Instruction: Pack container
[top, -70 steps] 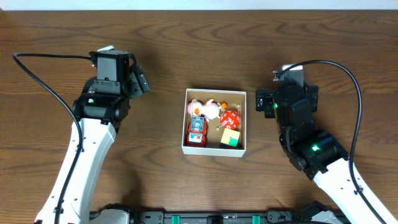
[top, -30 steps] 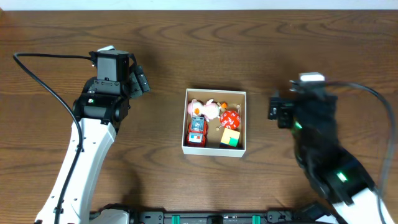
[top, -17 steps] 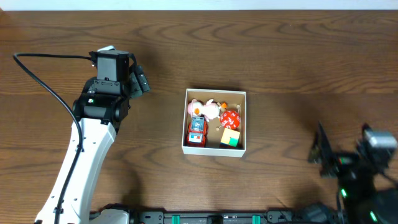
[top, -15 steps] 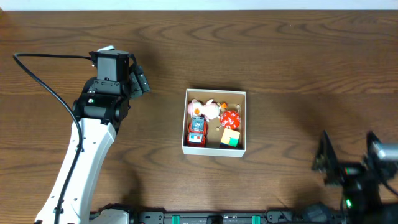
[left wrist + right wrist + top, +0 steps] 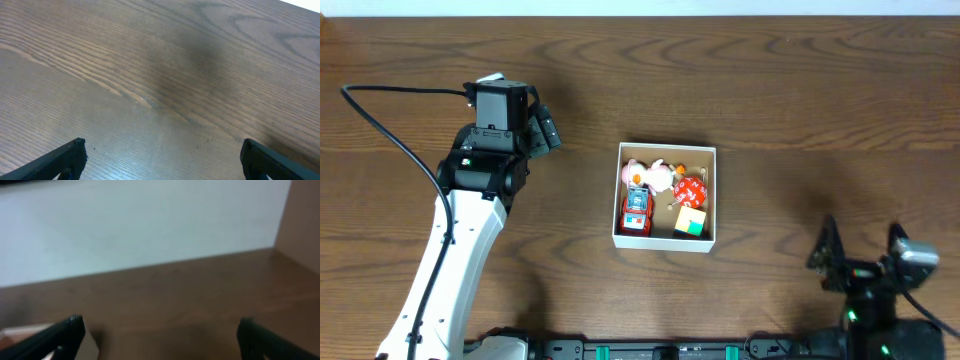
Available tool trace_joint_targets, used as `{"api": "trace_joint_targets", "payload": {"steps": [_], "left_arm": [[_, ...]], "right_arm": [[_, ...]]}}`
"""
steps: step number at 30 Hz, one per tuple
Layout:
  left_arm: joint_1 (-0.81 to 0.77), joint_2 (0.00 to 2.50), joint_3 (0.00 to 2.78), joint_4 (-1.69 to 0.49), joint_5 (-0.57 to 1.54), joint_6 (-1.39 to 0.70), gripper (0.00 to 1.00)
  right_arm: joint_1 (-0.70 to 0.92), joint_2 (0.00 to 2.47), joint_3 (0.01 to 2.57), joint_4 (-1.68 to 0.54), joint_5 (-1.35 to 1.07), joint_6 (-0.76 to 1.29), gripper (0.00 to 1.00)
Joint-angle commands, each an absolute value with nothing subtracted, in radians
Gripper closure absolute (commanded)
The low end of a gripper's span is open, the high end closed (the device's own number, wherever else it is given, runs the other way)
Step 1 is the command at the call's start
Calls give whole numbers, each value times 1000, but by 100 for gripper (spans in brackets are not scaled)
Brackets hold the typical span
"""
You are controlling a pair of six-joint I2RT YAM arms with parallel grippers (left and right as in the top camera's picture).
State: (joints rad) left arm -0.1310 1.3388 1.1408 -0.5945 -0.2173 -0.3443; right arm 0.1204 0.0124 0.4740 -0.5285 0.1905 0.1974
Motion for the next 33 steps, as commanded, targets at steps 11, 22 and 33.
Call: {"api": "trace_joint_targets", "payload": {"steps": [11,22,33], "left_arm": [[-127,1326,1166,-594,-229,-357,2],[-127,1326,1166,-594,-229,-357,2],[-127,1326,1166,-594,-229,-357,2]], "right_arm": [[107,6,84,-71,138,215,1],[107,6,6,-62,112,173,1],[108,6,6,-64,78,103,1]]}}
